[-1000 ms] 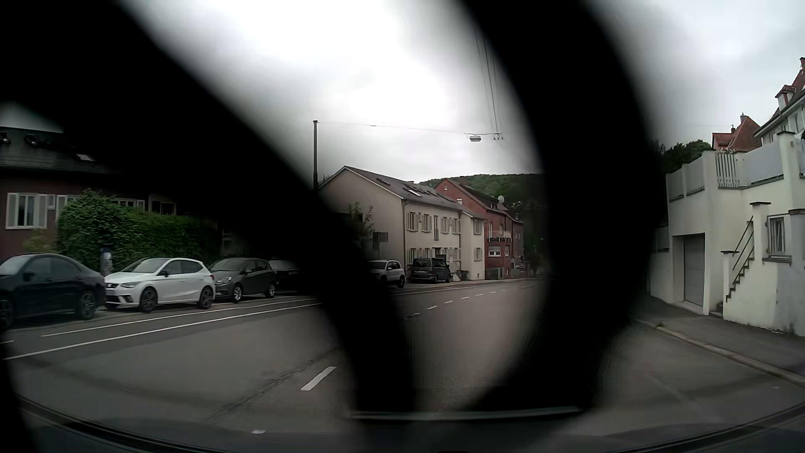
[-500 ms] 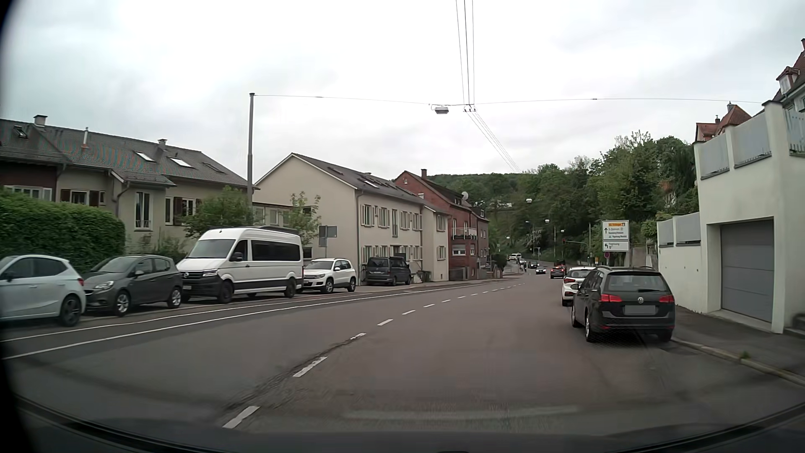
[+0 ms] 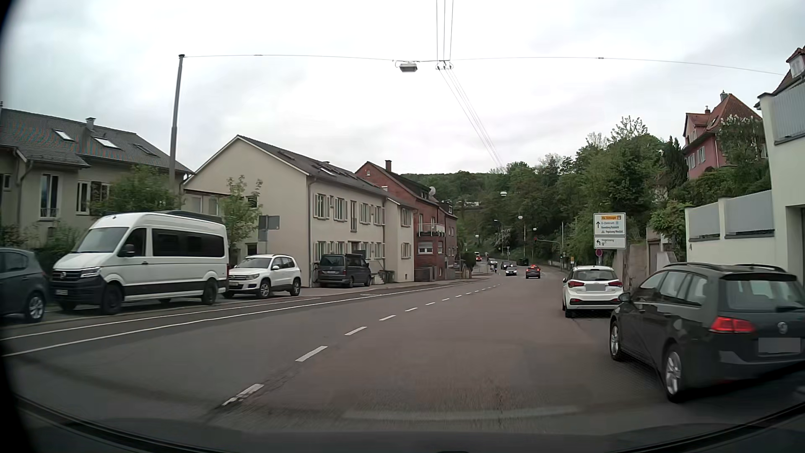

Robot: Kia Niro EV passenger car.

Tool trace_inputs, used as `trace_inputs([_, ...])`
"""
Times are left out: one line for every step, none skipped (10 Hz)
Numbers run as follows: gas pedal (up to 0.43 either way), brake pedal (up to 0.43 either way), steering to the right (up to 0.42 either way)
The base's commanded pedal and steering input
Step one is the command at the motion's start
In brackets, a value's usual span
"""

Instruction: Follow the waypoints while adhering to traffic rules and regulations

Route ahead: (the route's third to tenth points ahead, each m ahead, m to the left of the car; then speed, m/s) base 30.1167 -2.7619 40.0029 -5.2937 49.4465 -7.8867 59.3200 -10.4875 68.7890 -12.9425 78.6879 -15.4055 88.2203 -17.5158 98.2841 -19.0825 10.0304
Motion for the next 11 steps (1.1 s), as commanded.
trace_inputs([0.039, 0.000, 0.066])
trace_inputs([0.039, 0.000, 0.066])
trace_inputs([0.039, 0.000, 0.060])
trace_inputs([0.039, 0.000, 0.061])
trace_inputs([0.039, 0.000, 0.064])
trace_inputs([0.039, 0.000, 0.065])
trace_inputs([0.047, 0.000, 0.064])
trace_inputs([0.047, 0.000, 0.063])
trace_inputs([0.047, 0.000, 0.061])
trace_inputs([0.067, 0.000, 0.057])
trace_inputs([0.067, 0.000, 0.053])
